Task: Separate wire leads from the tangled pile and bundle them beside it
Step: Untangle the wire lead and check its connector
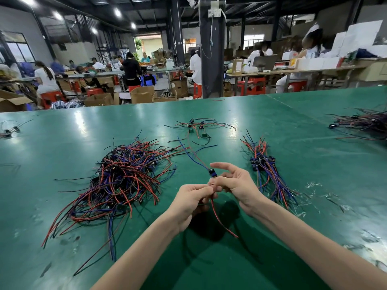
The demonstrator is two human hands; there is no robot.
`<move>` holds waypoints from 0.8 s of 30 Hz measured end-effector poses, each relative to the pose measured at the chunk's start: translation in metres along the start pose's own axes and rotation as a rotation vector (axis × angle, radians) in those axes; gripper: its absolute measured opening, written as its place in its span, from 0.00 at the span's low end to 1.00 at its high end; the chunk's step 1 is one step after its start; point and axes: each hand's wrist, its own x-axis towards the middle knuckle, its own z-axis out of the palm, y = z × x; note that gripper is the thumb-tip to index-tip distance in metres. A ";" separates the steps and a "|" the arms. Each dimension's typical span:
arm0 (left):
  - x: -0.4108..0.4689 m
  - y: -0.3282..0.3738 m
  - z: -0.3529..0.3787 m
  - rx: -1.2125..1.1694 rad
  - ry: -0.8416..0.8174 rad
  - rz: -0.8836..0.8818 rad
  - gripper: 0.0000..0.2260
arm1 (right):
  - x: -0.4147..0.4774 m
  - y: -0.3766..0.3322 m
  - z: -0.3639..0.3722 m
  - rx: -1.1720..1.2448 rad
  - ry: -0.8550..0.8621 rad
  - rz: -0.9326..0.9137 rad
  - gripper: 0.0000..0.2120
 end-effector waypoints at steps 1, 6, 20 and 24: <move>0.000 0.000 0.000 -0.002 -0.003 0.003 0.10 | 0.000 0.000 0.000 0.006 0.004 0.013 0.18; -0.001 -0.002 0.001 0.057 0.006 0.072 0.10 | 0.001 0.000 -0.001 0.098 -0.012 0.095 0.18; -0.005 -0.003 0.002 0.156 -0.006 0.294 0.12 | 0.006 -0.005 -0.002 0.182 0.013 0.181 0.18; -0.006 -0.004 0.004 0.208 -0.009 0.309 0.06 | 0.009 -0.005 -0.006 0.160 0.067 0.207 0.17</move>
